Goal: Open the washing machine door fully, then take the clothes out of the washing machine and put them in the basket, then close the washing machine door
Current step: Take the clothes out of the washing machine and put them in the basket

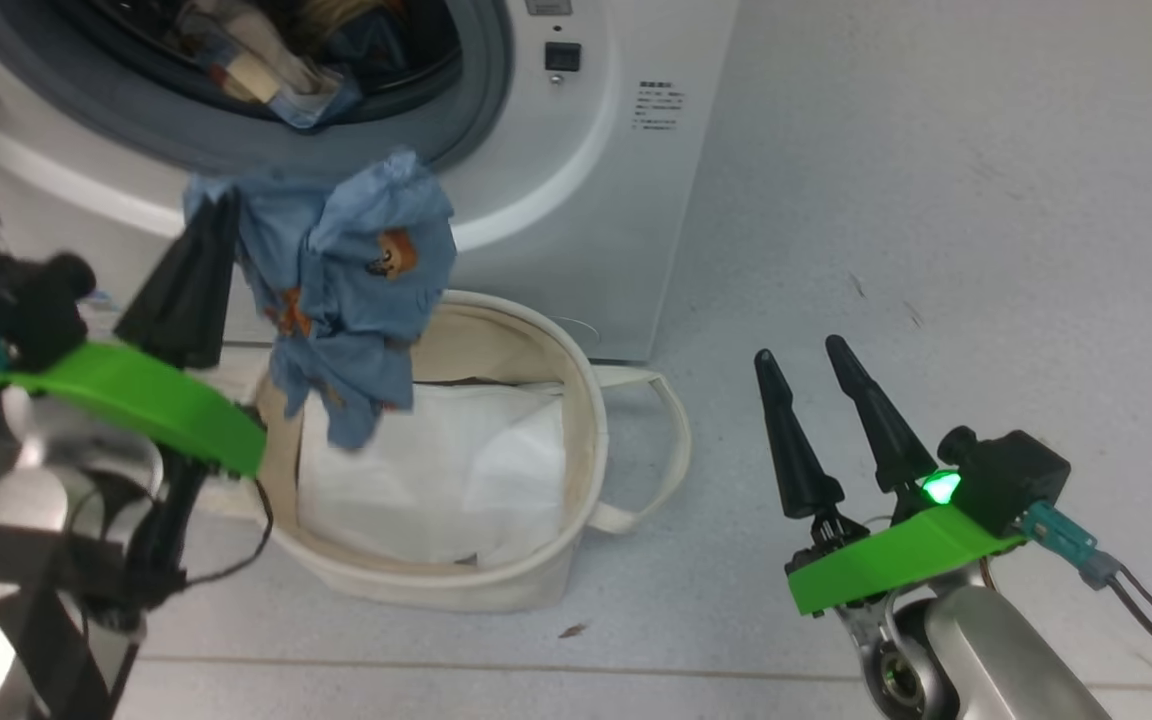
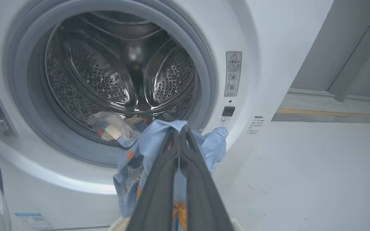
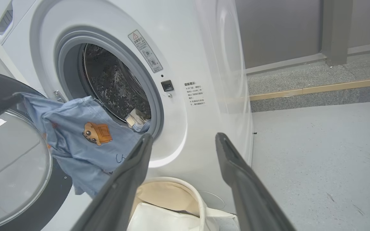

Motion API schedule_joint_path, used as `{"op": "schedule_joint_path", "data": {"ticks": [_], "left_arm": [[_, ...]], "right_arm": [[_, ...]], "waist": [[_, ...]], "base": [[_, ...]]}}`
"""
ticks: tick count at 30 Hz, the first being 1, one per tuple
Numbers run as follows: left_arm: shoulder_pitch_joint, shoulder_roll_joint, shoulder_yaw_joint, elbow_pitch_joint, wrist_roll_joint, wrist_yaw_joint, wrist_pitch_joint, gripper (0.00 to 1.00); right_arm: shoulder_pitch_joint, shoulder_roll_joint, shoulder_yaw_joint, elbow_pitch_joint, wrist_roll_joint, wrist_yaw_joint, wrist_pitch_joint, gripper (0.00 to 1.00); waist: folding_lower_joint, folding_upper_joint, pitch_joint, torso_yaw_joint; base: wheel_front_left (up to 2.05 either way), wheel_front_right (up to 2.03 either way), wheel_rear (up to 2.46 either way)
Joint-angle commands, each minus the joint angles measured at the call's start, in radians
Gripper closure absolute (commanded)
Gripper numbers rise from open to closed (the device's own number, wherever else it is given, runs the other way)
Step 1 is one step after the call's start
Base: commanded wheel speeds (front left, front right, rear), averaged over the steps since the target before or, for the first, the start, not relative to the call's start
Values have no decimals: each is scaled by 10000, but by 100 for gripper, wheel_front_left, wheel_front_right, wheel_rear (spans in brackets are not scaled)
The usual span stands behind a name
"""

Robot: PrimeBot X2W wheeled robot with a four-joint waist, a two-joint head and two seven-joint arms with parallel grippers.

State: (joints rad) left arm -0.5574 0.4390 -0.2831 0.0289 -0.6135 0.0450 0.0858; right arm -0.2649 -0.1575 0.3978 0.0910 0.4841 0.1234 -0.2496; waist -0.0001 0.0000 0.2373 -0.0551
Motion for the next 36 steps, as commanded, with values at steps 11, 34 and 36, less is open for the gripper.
{"op": "schedule_joint_path", "data": {"ticks": [11, 34, 36], "left_arm": [[0, -604, 5, 3068, -89, -634, -1789, 100], [-2635, -1966, -287, 11385, -91, -1534, -3415, 48], [-2753, -2011, -269, 11694, -96, -1518, -3433, 0]], "right_arm": [[-494, -38, -180, -397, -101, 73, -121, 0], [-825, 86, -487, -943, -370, 73, -122, 0], [-825, 88, -524, -939, -386, 73, -122, 0]], "waist": [[1, 0, 716, -840], [1, 0, 2744, -2195], [1, 0, 2769, -2205]], "base": [[0, 0, 0], [0, 0, 0], [0, 0, 0]]}}
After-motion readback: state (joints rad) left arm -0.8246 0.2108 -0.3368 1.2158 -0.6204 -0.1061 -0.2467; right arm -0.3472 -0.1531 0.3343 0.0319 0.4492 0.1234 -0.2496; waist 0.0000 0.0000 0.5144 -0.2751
